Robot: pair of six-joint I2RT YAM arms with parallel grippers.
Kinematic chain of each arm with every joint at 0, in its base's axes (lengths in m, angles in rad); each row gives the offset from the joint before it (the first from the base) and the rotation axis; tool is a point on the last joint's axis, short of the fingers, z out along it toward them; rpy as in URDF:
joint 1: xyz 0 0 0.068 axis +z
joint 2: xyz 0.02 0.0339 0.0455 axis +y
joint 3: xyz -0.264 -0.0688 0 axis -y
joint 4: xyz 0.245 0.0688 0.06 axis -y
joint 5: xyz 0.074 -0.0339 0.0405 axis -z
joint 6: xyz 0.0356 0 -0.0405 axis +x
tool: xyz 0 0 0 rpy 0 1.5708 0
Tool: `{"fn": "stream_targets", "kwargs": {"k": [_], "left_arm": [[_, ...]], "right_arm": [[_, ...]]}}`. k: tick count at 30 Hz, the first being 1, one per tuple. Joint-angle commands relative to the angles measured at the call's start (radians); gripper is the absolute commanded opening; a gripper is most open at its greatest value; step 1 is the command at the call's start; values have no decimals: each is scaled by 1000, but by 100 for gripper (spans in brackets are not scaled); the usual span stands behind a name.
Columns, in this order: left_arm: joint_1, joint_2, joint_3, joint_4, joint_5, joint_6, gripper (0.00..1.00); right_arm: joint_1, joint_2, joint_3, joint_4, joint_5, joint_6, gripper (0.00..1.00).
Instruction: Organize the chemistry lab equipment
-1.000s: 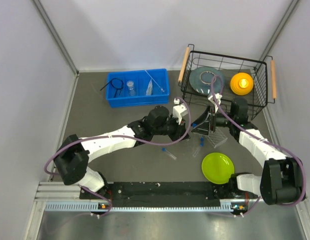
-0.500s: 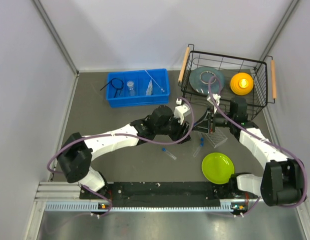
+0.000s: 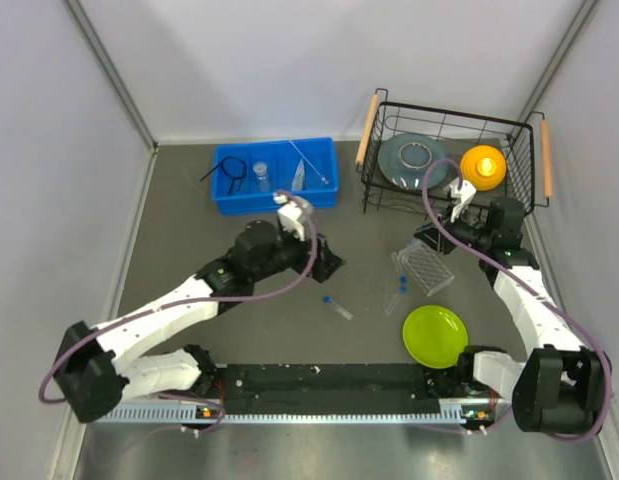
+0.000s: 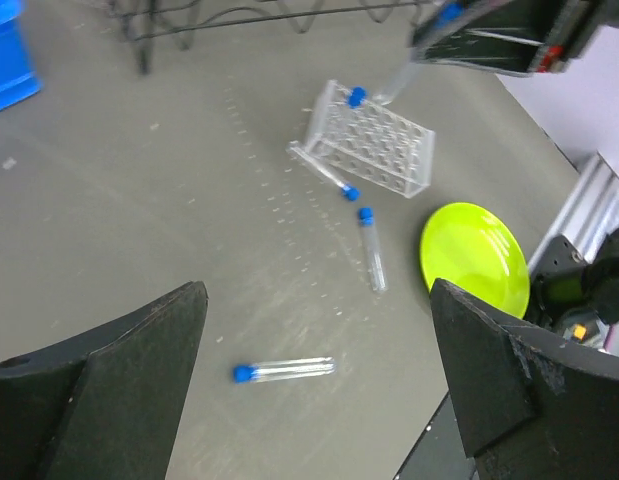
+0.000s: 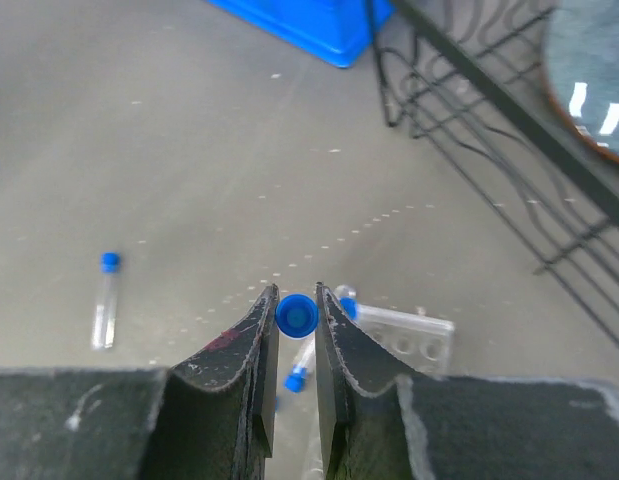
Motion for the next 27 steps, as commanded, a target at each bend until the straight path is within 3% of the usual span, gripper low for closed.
{"fn": "stream_targets", "kwargs": {"k": [1, 8, 27], "left_arm": [[141, -129, -144, 110, 82, -118, 99], [218, -235, -300, 126, 130, -166, 99], [222, -229, -343, 147, 145, -172, 99]], "right_arm": [[-37, -30, 25, -38, 142, -134, 17], [-46, 37, 19, 8, 234, -102, 17], [14, 215, 19, 125, 228, -9, 18]]}}
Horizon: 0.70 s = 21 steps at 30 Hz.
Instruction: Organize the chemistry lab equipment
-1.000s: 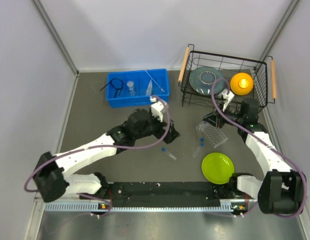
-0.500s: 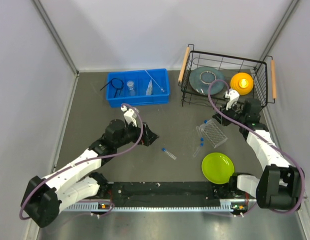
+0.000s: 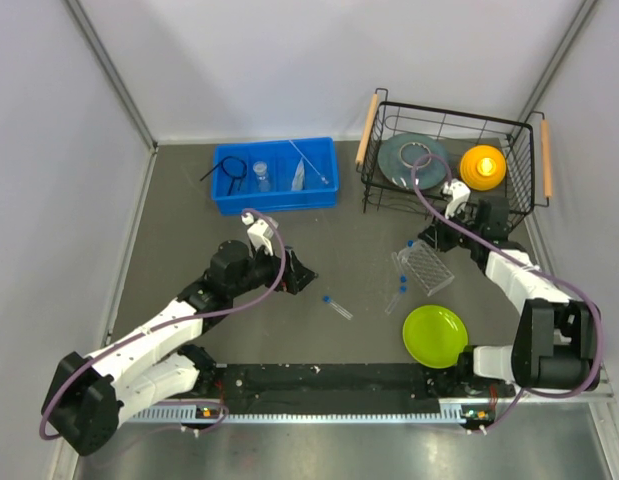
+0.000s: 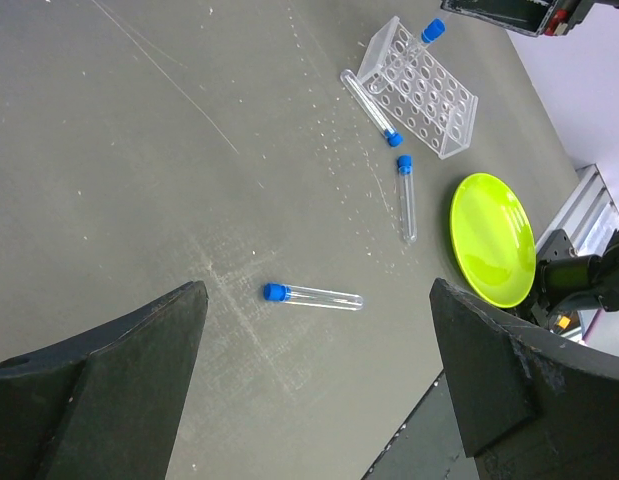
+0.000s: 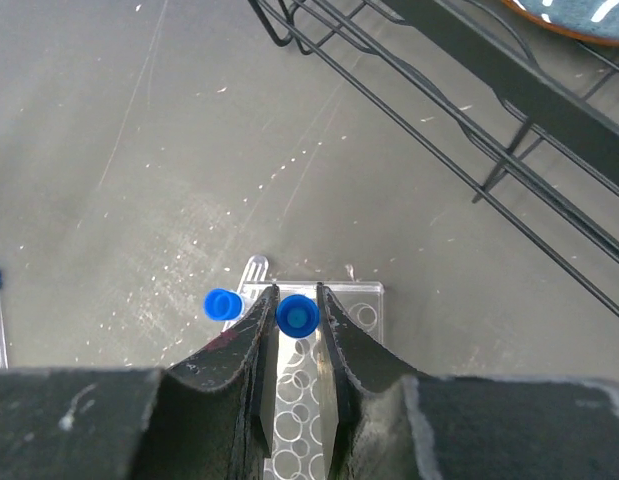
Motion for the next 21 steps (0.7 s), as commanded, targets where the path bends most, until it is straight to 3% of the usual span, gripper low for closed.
{"fn": "stream_targets", "kwargs": {"k": [1, 21], "left_arm": [[3, -8, -9, 67, 16, -9, 99], [3, -10, -16, 68, 20, -13, 99]], "right_arm": [[33, 19, 24, 45, -1, 2, 18], [56, 79, 32, 32, 8, -20, 20]]}}
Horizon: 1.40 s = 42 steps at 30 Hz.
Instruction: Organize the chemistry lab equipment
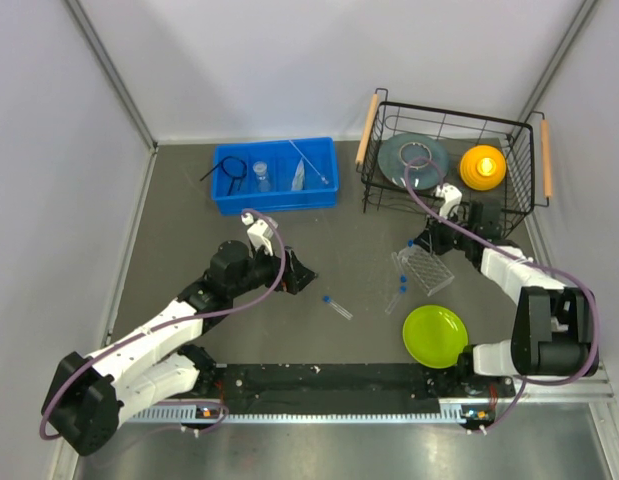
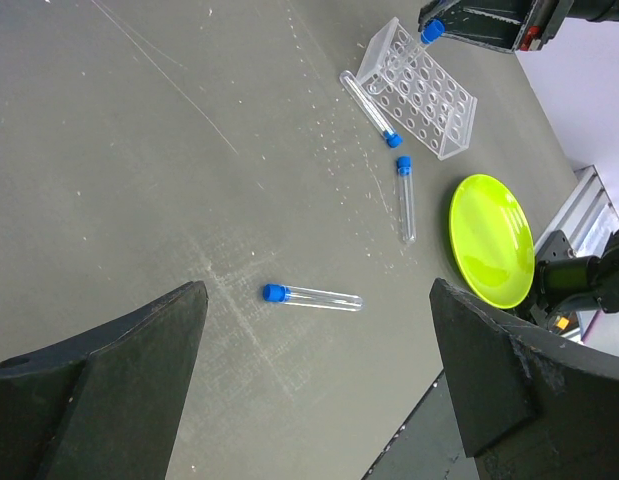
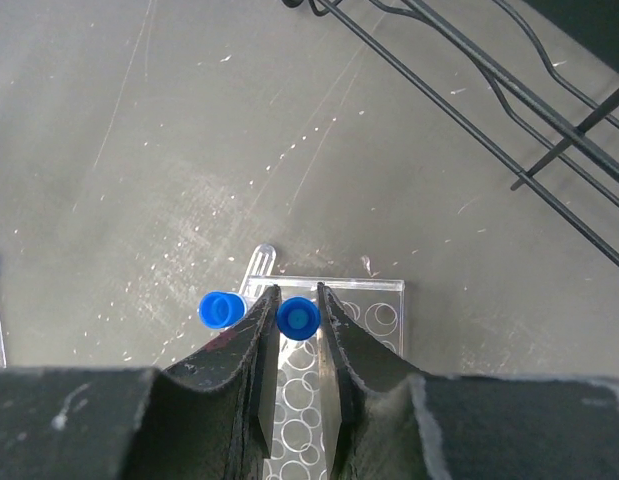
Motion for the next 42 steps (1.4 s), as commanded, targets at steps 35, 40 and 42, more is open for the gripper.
{"fn": "stream_targets", "kwargs": {"k": [35, 40, 42], "left_arm": [[2, -1, 12, 45, 51, 5, 99], [2, 24, 24, 35, 78, 16, 99], [4, 42, 33, 28, 102, 23, 99]], "right_arm": [[16, -70, 46, -69, -128, -107, 29], [16, -98, 50, -83, -142, -125, 31], [16, -118, 50, -87, -142, -133, 33]]}}
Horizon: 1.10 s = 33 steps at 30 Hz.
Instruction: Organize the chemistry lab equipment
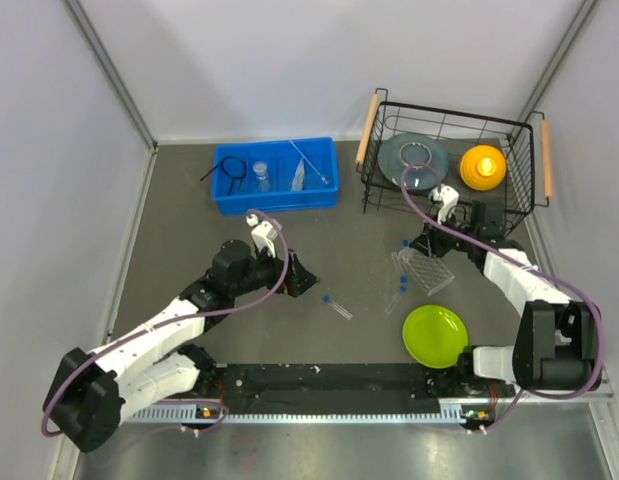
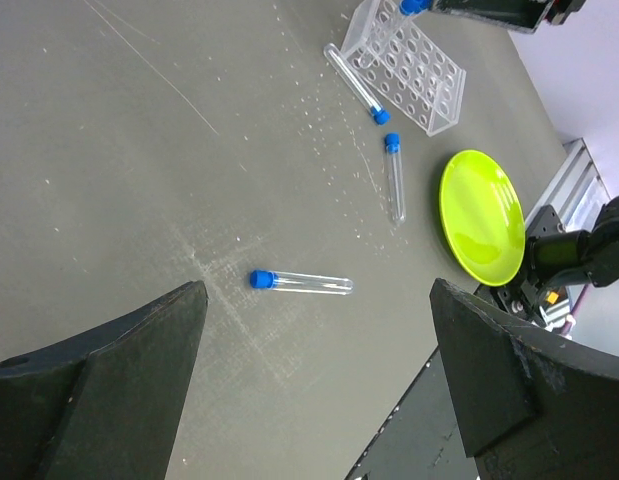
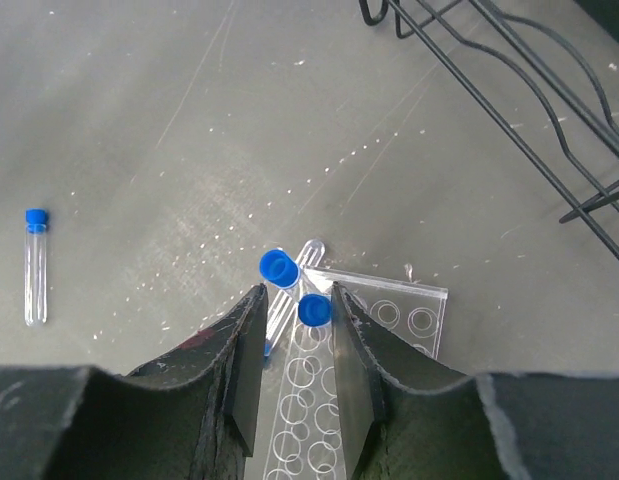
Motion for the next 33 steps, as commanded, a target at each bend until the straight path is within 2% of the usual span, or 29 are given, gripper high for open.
{"fn": "stream_targets", "kwargs": {"k": [1, 8, 11, 15, 16, 17, 18, 20, 21, 23, 28, 33], "left_arm": [[2, 34, 36, 23, 60, 20, 99], [-10, 139, 92, -22, 132, 32, 99], [-53, 190, 153, -116, 77, 90, 99], [-96, 318, 262, -281, -6, 67, 98], [-114, 345, 286, -328, -46, 43, 98], [-120, 406, 340, -374, -142, -53, 99], [-126, 438, 371, -492, -178, -110, 99], [-148, 521, 446, -564, -246, -234, 99], [-162, 541, 470, -653, -283, -290, 99], [-214, 583, 530, -704, -351, -414, 99], [-300, 676, 673, -838, -374, -606, 99], [-340, 759, 728, -902, -396, -724, 92]], "right_arm": [[10, -67, 36, 3, -38, -37, 33], [-13, -123, 39, -20, -85, -54, 37], [-20, -148, 47, -61, -133, -103, 43], [-23, -172, 50, -89, -158, -123, 47], [-23, -177, 50, -94, -158, -126, 47], [-23, -179, 50, -95, -158, -128, 47], [-25, -182, 50, -94, -159, -128, 47], [-26, -185, 52, -97, -161, -131, 47], [-26, -185, 50, -97, -161, -131, 47], [-28, -191, 50, -98, -162, -131, 47], [-28, -189, 50, -98, -168, -133, 47], [-28, -194, 50, -100, -167, -134, 47]]}}
